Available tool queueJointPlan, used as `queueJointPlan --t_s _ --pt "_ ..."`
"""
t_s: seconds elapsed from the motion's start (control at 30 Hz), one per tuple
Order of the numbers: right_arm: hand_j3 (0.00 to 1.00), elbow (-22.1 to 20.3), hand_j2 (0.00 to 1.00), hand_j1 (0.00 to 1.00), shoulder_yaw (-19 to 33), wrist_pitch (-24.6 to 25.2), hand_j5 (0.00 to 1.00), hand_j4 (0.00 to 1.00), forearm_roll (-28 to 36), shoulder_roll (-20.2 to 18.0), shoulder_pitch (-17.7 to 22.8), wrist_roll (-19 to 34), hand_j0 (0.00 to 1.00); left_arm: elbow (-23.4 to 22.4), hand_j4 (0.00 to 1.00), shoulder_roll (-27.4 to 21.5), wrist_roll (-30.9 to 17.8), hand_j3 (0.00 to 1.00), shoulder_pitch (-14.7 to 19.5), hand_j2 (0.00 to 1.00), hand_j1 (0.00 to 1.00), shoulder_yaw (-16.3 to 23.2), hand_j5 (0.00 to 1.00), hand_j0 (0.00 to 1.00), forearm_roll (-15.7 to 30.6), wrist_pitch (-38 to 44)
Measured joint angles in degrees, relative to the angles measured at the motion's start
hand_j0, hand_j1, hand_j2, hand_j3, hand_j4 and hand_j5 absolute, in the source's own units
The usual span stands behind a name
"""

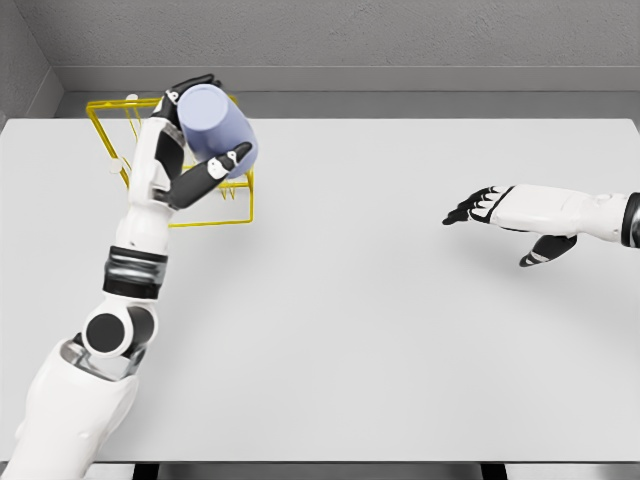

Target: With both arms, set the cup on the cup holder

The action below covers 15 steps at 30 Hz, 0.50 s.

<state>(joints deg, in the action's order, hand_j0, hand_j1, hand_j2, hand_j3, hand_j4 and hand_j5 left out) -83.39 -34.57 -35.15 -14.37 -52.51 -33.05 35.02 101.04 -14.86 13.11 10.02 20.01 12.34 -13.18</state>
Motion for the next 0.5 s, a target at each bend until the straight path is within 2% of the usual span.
queueJointPlan --t_s 0.2,0.5 --pt "1.0 0.0 1.0 1.0 -0.1 0.0 1.0 1.0 0.0 0.0 0.0 0.0 1.0 -0.1 0.67 -0.4 -0.1 0.67 0.0 0.67 0.67 -1.0 0.67 0.67 0.0 0.6" --pt "1.0 0.0 1.0 1.0 -0.2 0.0 1.0 1.0 0.0 0.4 -0.1 0.0 1.0 -0.3 0.67 -0.5 -0.2 0.67 2.1 0.67 0.67 -1.1 0.67 0.67 -0.1 2.4"
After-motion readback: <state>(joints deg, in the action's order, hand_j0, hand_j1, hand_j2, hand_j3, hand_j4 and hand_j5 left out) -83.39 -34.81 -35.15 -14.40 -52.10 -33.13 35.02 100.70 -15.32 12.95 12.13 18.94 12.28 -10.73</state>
